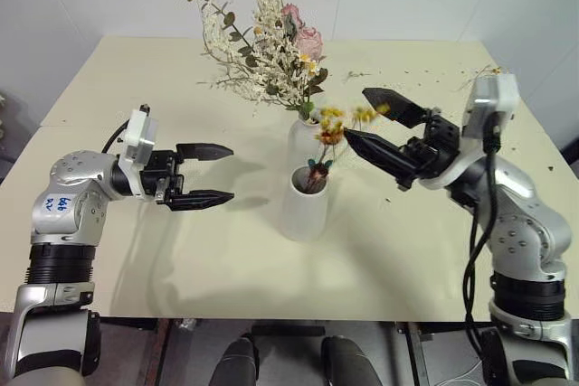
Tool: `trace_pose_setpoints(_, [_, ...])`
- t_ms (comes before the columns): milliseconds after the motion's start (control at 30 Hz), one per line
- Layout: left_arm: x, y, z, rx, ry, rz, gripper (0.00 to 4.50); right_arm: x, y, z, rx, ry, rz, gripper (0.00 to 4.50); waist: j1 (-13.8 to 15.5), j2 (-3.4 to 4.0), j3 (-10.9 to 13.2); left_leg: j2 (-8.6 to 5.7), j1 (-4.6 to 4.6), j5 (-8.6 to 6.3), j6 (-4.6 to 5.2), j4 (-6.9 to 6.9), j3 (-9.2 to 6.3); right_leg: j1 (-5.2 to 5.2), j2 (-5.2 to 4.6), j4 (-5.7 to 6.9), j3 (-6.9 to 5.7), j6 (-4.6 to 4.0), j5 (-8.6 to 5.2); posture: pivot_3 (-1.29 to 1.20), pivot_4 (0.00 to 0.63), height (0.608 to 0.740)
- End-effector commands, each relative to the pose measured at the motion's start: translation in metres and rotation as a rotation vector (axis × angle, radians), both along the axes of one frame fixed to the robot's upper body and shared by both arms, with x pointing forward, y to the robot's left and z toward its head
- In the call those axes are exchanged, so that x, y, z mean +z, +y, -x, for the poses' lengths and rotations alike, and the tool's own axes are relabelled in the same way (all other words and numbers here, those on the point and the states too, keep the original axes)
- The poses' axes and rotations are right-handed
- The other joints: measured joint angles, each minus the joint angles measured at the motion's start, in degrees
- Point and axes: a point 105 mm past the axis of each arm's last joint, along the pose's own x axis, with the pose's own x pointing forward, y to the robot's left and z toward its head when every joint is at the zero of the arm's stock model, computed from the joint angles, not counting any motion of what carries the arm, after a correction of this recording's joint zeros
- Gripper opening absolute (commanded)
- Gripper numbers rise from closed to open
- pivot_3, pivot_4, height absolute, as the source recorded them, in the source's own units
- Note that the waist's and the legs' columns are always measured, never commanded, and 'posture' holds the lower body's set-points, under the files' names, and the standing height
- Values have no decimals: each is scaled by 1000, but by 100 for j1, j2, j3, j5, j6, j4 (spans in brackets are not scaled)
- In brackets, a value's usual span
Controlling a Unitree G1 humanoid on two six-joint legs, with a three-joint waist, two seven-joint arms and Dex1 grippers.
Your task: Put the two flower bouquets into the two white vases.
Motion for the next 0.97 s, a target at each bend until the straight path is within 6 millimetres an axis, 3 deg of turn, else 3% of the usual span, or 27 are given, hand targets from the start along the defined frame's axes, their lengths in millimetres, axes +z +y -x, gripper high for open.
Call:
trace_pose_setpoints(33, [10, 5, 3, 11, -53, -4, 4500, 10, -2, 15, 30, -67, 45, 4492, -18, 0, 0, 0, 0, 0, 0, 0, 0, 0, 0, -1, 0, 0, 0, 0, 150, 740])
trace_pose_setpoints(133, [10, 7, 4, 17, -55, -8, 4500, 11, -16, 15, 1, -66, 83, 4492, -17, 0, 0, 2, 1, 0, 0, -1, 1, 0, 2, 1, 0, 0, 0, 0, 150, 740])
trace_pose_setpoints(200, [10, 18, 3, 50, -57, -18, 4500, 11, -47, 10, -95, -59, 172, 4492, 1, 0, 0, 1, 0, 0, 0, 0, 1, 0, 1, -1, 0, 0, 0, 0, 150, 740])
trace_pose_setpoints(267, [10, 25, 5, 65, -55, -26, 4500, 10, -67, 10, -139, -44, 234, 4492, 6, -1, 1, -5, -4, -1, 2, 0, 3, 2, -6, -10, 0, 1, 0, 0, 150, 740])
trace_pose_setpoints(467, [7, 39, 4, 145, -58, -26, 4500, -34, -123, 7, -253, 21, 460, 4492, 9, -3, 0, -1, -3, -5, 9, -6, 4, 13, -5, -34, -7, 1, 0, 0, 150, 740])
trace_pose_setpoints(633, [0, 53, 8, 190, -39, -61, 4500, -56, -121, 11, -196, -13, 585, 4492, -78, 0, 1, -1, 2, -5, 9, -5, 11, 10, -4, -27, 0, 4, 1, 0, 150, 740])
trace_pose_setpoints(967, [4, 53, 6, 212, -99, -45, 4500, -65, -120, 9, -135, -36, 666, 4492, -4, 0, 1, 0, 4, -4, 6, 1, 10, 13, -4, -20, 0, 4, 2, 0, 150, 740])
